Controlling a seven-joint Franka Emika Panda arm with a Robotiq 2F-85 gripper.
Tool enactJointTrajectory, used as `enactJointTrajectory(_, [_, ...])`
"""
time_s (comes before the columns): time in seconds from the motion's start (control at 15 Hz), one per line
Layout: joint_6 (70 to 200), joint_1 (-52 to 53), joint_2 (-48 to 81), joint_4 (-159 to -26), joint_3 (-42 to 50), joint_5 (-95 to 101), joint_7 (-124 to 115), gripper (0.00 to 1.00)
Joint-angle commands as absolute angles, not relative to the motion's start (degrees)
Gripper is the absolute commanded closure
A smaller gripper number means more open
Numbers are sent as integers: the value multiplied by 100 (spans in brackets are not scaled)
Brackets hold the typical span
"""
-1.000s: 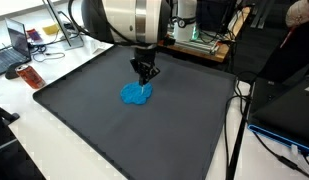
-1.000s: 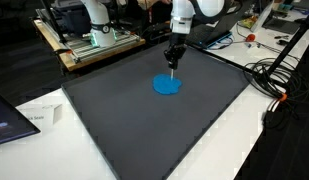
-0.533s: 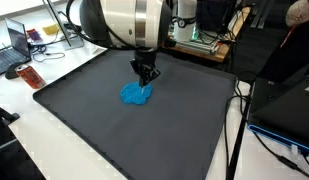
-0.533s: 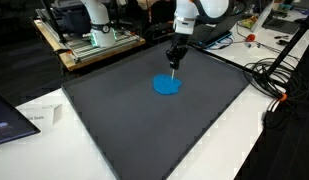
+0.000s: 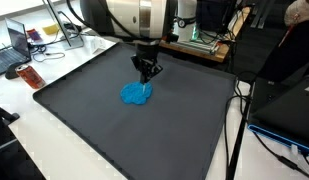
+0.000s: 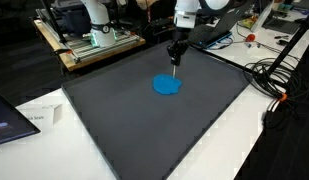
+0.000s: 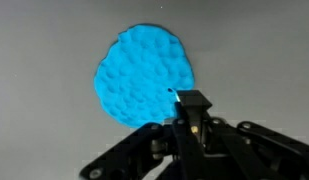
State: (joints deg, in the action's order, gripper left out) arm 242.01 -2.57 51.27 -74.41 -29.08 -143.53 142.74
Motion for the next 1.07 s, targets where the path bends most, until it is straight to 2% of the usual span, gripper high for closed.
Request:
enactJointTrajectory(0.0, [24201,-487,4451,-8097,-3188,-14474,14280,97])
enactJointTrajectory(0.33, [24201,-99,4053,-8535,-2783,-14436,13928,97])
enactJointTrajectory(1.0, [24178,1920,3653,-8893,-886,-14469,13577,97])
